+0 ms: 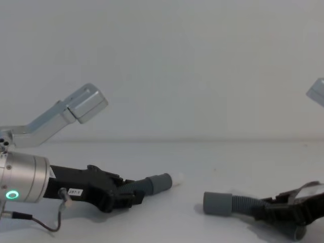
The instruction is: Use both hands to pick up one end of the pipe from the table, align the ends, and insert them.
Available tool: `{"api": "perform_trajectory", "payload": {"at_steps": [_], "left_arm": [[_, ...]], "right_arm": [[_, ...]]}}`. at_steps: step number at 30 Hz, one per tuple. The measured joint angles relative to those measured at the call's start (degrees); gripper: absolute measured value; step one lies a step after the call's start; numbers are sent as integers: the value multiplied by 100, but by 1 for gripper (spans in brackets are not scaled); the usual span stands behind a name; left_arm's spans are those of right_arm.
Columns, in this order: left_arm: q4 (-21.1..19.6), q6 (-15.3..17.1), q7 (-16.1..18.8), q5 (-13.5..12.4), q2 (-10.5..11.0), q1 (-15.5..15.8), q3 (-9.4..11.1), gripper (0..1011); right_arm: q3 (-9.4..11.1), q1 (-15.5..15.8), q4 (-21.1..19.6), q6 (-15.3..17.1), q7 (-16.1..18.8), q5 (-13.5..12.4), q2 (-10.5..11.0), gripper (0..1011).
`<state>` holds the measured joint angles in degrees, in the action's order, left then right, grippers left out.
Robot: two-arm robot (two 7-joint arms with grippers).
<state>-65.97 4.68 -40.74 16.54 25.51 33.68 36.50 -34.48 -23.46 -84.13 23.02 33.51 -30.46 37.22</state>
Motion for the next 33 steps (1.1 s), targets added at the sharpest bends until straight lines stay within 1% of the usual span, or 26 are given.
{"api": "perform_trajectory", "payload": {"at_steps": [5, 9, 10, 13, 14, 16, 21, 22, 27, 33], "left_arm": [[-119, -343, -168, -94, 138, -2, 19, 320], [-197, -539, -296, -121, 230, 9, 31, 320], [-234, -648, -372, -130, 278, 20, 37, 320], [-318, -836, -524, -136, 386, 47, 43, 320], [-318, -836, -524, -136, 386, 47, 43, 320], [-397, -1043, -706, -134, 492, 76, 50, 320], [-522, -1321, -997, -104, 661, 128, 66, 320], [-569, -1416, -1112, -89, 724, 149, 76, 320], [-701, -1657, -1395, -59, 899, 205, 106, 320], [-808, -1788, -1512, -58, 1020, 223, 128, 320]], "right_arm": [[99, 103, -246, -131, -116, 64, 130, 265], [201, 195, -472, -202, -196, 96, 254, 265], [240, 227, -558, -223, -227, 106, 301, 265], [308, 282, -716, -254, -277, 127, 385, 265], [308, 282, -716, -254, -277, 127, 385, 266], [370, 336, -868, -271, -316, 150, 468, 266], [426, 375, -1012, -283, -339, 179, 539, 265], [443, 381, -1056, -283, -342, 188, 559, 265], [469, 388, -1152, -259, -339, 217, 598, 265], [470, 368, -1219, -198, -276, 262, 617, 265]]}}
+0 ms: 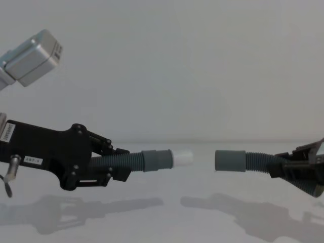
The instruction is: Use both hands to pick up one end of the pipe from the table, align the ends, and insert them.
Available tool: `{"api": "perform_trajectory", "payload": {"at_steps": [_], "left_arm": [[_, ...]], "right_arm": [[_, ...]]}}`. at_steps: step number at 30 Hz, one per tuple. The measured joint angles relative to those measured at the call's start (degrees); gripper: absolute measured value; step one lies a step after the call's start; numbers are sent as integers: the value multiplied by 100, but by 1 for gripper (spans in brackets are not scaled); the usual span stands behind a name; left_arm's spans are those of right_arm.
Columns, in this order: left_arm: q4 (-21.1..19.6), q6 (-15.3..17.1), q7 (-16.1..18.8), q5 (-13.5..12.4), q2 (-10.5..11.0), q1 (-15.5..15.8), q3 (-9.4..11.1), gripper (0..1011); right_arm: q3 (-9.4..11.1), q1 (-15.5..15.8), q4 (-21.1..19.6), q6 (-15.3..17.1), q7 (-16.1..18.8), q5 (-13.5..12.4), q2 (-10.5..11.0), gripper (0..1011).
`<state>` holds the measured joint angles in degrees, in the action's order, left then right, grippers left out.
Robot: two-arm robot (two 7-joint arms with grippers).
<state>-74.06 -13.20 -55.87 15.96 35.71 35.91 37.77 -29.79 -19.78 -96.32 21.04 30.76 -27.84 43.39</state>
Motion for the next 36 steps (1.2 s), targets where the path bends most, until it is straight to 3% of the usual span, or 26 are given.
{"api": "perform_trajectory", "payload": {"at_steps": [11, 26, 36], "left_arm": [[-153, -189, -152, -19, 167, 18, 32, 320], [-216, -266, -211, -30, 233, 25, 45, 320], [-231, -284, -227, -34, 252, 28, 50, 320]], "right_arm": [[-17, -43, -132, 66, 143, 54, 55, 265], [-70, -132, -364, 114, 328, 54, 180, 265], [-172, -289, -351, 218, 389, 49, 151, 265]]}}
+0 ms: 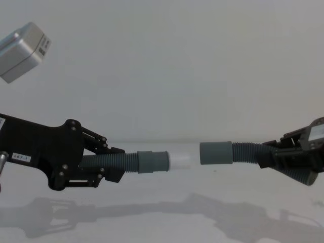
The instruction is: Use both hands to pick up one end of the pipe from the table, align the ends, and insert them.
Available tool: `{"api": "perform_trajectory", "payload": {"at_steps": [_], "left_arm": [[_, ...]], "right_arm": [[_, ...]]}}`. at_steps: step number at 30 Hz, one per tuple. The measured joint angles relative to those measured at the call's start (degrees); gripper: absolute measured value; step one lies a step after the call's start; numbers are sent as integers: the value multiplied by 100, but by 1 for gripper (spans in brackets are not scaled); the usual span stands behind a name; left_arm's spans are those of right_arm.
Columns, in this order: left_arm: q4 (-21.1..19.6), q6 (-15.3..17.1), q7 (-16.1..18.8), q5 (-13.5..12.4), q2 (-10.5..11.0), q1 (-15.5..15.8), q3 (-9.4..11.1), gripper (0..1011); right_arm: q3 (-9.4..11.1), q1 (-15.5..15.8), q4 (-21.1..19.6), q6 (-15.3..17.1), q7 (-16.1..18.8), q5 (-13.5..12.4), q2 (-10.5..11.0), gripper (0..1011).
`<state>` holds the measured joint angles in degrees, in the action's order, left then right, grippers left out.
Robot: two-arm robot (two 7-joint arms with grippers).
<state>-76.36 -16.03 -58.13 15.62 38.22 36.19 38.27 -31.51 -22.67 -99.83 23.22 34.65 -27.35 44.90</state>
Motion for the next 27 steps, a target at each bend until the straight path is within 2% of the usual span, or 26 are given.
{"api": "perform_trajectory", "payload": {"at_steps": [27], "left_arm": [[-11, -13, -10, 1, 12, -1, 0, 320]], "right_arm": [[-282, -358, 204, 218, 105, -49, -115, 266]]}}
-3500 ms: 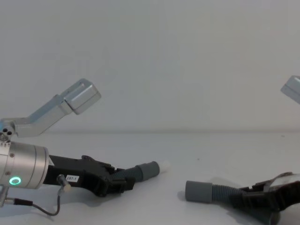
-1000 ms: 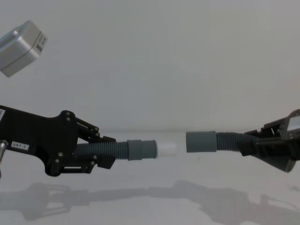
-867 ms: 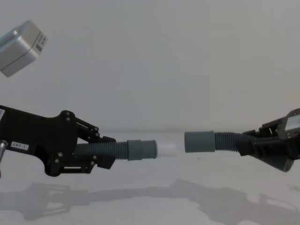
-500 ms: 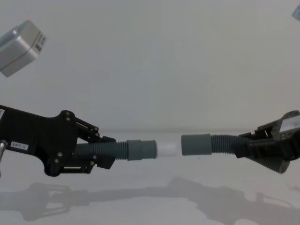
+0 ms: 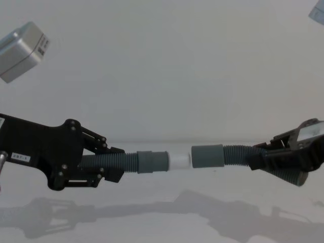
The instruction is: Use both hands to pick up one end of the pipe from the table, align the ends, and insert them.
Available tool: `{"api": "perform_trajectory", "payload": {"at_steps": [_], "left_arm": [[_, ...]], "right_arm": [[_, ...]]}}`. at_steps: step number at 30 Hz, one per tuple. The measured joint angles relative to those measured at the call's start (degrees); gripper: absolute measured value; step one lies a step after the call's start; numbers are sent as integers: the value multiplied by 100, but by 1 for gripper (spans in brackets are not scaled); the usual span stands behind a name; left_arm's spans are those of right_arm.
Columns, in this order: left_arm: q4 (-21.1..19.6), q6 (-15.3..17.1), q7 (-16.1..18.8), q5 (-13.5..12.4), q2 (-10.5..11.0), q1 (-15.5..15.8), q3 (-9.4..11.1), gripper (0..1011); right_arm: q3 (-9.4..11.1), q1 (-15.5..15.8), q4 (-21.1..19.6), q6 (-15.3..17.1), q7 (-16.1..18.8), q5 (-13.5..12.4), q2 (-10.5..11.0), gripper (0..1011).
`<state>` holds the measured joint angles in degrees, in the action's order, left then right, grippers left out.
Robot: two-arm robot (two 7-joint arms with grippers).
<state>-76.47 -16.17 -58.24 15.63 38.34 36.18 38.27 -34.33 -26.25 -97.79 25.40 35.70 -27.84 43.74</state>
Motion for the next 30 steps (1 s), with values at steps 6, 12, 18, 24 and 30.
{"api": "perform_trajectory", "payload": {"at_steps": [6, 12, 18, 24, 30], "left_arm": [[0, 0, 0, 0, 0, 0, 0, 320], [1, 0, 1, 0, 0, 0, 0, 320], [1, 0, 1, 0, 0, 0, 0, 320], [1, 0, 1, 0, 0, 0, 0, 320], [1, 0, 1, 0, 0, 0, 0, 320]], "right_arm": [[-47, -50, 6, 29, 14, -25, -3, 265], [-110, -118, 34, 68, 53, -47, -18, 265], [-175, -186, 68, 109, 92, -63, -40, 265], [-233, -234, 99, 132, 107, -88, -52, 265], [-273, -259, 121, 141, 109, -113, -55, 265]]}}
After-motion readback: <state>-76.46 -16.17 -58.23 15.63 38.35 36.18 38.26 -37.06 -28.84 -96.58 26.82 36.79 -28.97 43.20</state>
